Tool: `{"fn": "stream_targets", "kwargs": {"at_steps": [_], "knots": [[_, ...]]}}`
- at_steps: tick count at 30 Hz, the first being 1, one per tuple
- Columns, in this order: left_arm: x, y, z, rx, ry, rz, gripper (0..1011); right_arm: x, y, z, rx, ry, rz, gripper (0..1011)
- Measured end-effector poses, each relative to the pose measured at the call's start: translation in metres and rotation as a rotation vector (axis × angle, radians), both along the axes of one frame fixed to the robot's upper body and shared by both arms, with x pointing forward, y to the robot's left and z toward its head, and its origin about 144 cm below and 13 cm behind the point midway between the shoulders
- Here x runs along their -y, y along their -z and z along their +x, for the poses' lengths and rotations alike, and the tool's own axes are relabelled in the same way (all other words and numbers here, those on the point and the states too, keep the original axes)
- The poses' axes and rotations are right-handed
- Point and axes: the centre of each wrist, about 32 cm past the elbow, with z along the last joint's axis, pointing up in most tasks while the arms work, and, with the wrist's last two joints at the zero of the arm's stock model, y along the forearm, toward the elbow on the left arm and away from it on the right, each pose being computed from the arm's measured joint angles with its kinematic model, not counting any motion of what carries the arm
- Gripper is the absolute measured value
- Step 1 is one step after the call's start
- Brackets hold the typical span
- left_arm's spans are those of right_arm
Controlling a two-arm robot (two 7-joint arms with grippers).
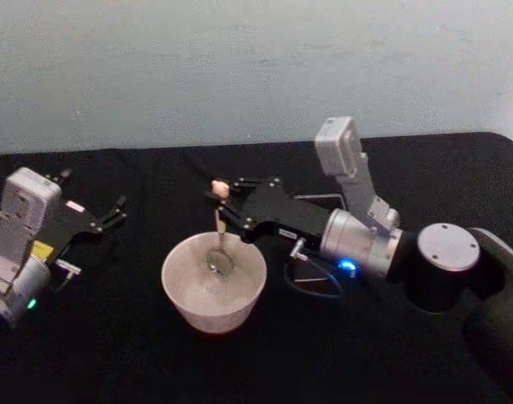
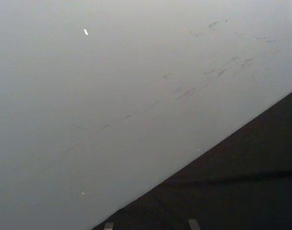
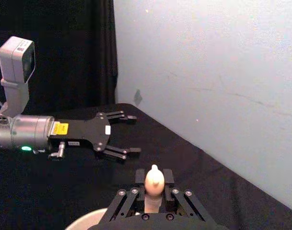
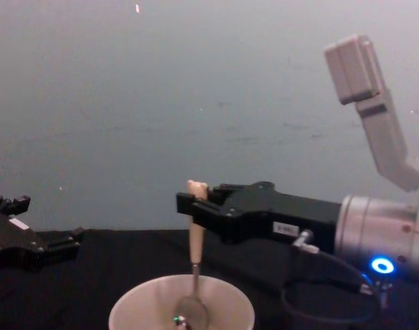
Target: Pick up the stirring spoon with one hand, stir inside the cup, then place it back in its original position.
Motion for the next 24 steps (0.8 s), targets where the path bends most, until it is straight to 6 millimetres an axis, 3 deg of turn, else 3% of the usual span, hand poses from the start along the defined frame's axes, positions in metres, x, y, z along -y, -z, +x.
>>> {"fn": "stream_targets", "kwargs": {"at_steps": [13, 24], "knots": [[0.0, 0.0, 0.0, 0.0, 0.0, 0.0, 1001, 0.026, -0.002, -0.021, -0.032, -0.003, -0.001, 215], [0.0, 0.0, 0.0, 0.0, 0.0, 0.0, 1001, 0.024, 0.0, -0.038, -0.06, -0.071, -0.009, 215]]}}
